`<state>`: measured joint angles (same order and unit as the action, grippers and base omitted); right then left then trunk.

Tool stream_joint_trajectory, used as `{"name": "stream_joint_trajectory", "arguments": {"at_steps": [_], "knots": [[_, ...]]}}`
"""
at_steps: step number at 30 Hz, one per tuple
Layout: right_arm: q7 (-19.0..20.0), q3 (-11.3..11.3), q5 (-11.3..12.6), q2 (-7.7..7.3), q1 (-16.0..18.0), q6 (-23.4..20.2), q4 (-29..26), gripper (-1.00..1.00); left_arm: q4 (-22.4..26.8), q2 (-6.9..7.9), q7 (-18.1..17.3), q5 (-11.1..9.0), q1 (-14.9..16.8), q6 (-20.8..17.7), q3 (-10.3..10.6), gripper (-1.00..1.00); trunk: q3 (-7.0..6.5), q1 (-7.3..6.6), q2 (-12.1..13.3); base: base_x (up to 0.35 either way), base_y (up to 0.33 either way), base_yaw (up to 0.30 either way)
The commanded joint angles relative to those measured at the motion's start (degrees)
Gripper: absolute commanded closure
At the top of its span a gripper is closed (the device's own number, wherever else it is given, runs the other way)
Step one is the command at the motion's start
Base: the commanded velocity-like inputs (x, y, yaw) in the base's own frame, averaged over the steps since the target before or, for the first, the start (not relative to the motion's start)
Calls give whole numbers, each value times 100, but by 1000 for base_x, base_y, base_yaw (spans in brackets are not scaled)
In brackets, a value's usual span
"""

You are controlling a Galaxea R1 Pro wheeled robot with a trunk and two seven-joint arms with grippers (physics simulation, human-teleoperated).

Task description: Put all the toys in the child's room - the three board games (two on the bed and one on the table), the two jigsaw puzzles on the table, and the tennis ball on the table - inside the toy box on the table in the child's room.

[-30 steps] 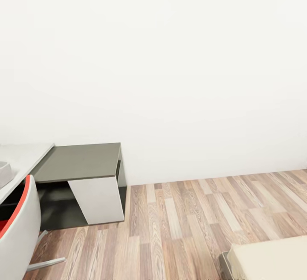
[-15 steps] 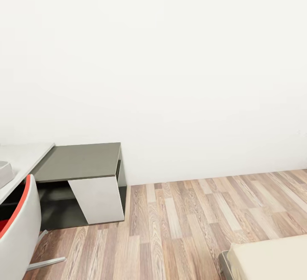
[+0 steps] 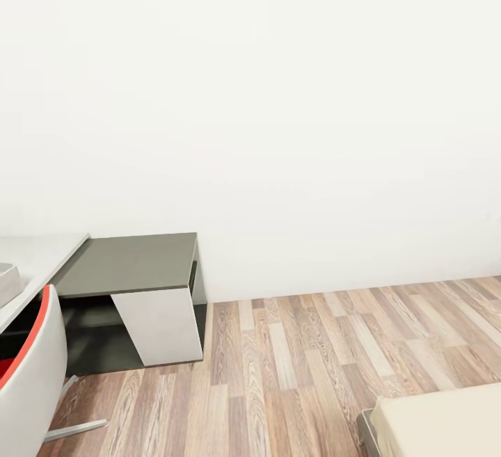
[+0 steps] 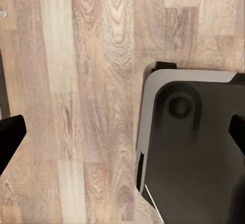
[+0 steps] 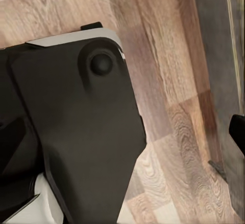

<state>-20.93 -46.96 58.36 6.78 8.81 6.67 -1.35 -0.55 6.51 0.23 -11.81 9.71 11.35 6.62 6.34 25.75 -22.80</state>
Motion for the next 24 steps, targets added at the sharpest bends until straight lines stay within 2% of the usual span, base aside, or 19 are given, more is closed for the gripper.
{"name": "stream_joint_trajectory", "arguments": {"at_steps": [1,7,19,21,24], "knots": [[-18,-41,60,-34,1,25,-1,-100,-6,0,23,-49,3,22,50,-100,12,3,-12,0,0,0],[-6,-34,69,-149,-2,33,3,-100,-10,0,52,-49,-3,31,50,-100,12,3,-12,0,0,0],[40,-53,26,-177,-13,31,3,-100,-76,0,56,-49,-4,37,50,-100,12,3,-12,0,0,0],[73,-56,18,-183,-49,27,8,-100,-89,4,56,-49,-7,40,50,-100,12,3,-12,0,0,0],[322,-67,1,-231,-176,17,8,-100,-99,5,56,-48,-32,44,50,-100,12,3,-12,0,0,0]]}}
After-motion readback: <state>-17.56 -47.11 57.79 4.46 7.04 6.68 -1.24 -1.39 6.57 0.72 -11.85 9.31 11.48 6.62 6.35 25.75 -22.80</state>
